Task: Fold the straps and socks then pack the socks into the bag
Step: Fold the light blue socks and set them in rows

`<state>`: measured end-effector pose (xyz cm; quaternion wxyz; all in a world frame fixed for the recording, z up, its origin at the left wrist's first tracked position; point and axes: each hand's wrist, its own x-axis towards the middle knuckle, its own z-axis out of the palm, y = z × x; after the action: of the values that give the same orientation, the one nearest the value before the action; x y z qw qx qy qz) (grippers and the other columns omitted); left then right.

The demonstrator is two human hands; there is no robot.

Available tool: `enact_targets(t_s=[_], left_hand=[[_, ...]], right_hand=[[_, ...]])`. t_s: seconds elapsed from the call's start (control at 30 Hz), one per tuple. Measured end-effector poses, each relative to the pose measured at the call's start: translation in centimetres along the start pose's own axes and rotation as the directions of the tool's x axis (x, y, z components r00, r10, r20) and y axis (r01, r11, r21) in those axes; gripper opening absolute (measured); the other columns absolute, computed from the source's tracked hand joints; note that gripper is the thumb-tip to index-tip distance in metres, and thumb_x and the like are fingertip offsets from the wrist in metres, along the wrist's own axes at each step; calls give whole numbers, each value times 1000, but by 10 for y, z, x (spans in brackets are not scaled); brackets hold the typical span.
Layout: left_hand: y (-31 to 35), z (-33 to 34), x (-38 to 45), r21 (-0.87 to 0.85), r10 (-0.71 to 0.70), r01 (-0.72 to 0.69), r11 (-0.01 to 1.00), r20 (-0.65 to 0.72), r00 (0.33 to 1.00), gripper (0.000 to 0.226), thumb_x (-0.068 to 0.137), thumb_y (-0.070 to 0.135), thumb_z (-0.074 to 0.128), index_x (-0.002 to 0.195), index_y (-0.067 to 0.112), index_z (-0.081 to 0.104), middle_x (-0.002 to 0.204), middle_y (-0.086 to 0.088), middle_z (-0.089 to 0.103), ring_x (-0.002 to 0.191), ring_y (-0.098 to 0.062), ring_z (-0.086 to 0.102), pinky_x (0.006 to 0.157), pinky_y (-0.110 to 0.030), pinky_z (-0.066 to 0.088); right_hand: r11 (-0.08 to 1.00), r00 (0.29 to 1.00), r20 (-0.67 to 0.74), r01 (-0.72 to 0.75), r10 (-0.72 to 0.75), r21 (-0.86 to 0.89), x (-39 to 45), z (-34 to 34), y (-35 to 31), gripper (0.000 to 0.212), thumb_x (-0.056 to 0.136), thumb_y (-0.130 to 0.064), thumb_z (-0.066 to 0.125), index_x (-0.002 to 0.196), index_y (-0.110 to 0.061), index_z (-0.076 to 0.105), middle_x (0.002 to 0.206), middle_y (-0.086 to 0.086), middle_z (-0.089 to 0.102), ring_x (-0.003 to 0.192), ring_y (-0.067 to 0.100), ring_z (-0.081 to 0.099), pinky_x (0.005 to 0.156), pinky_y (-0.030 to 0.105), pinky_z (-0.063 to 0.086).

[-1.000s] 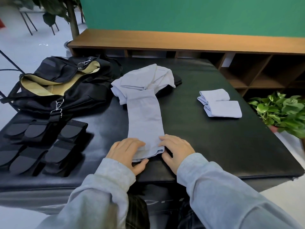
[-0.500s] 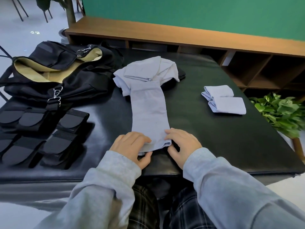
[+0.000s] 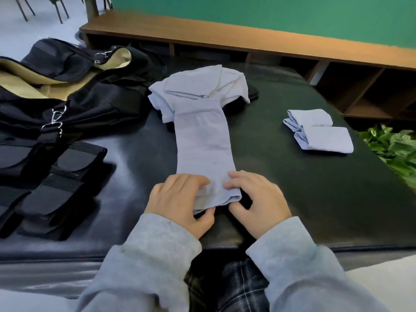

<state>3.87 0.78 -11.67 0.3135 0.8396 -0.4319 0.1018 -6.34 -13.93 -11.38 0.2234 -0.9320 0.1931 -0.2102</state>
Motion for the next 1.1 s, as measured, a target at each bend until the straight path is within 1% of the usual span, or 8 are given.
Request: enact_targets(t_s=[0.17,0.27,0.37,0.43,0.5,0.7,0.93,1.1], left_hand=[[12,-2,8,-72,-193,197,978,57,979,41,72,21,58,109,36,51,86,29,47,88,4,27,79,-17,19],[20,-2,6,-175,-256,260,950,48,966,39,76,18,60,111,33,51,86,25,53,101,-1,39,84,-19,30],[14,-10,-3,-281,-303,312,908,75,950,35,80,19,64,103,40,48,85,24,53,83,5,50,74,-1,34],[9,-18,-7,-296,-316,324,899,74,946,33,79,31,66,96,48,43,87,24,54,80,12,49,70,4,32],[6,-20,-8,-300,-342,343,890,56,938,33,76,38,68,92,52,43,84,20,58,79,11,52,69,4,34],[5,-12,-3,-338,-385,358,870,-15,923,41,79,23,69,96,49,42,78,19,58,86,10,52,66,3,35],[6,-12,3,-283,-438,415,864,-17,899,27,81,33,65,81,42,40,83,18,54,77,5,52,59,-4,36],[5,-10,1,-155,-272,264,952,-32,962,14,74,39,66,81,32,55,88,18,47,77,-4,43,63,-12,31]], right_hand=[[996,993,85,-81,77,47,13,0,-16,21,75,-30,67,83,-47,59,108,-33,47,109,-11,34,95,24,23],[989,989,111,-109,98,103,13,-5,-15,9,81,-29,65,89,-28,68,103,-26,54,110,-2,41,97,22,31],[971,985,120,-148,127,187,1,-17,-11,13,85,-28,63,84,-16,68,87,-14,62,96,1,45,82,5,32],[951,975,136,-202,173,233,-5,-22,-11,16,86,-32,61,80,-18,67,77,-15,59,87,1,46,76,5,33],[934,967,132,-248,220,258,-7,-22,-14,20,85,-37,59,76,-20,66,72,-15,57,79,3,48,69,9,35],[928,949,19,-310,313,206,-5,-13,-21,34,84,-37,56,66,-9,54,51,-9,44,56,10,39,54,25,32],[906,911,-58,-396,408,151,-3,-3,-30,21,86,-29,58,69,-18,50,60,-5,50,65,15,48,63,33,42],[906,905,-110,-392,411,159,-2,1,-29,12,86,-19,54,85,-26,46,64,-8,50,72,15,47,61,30,31]])
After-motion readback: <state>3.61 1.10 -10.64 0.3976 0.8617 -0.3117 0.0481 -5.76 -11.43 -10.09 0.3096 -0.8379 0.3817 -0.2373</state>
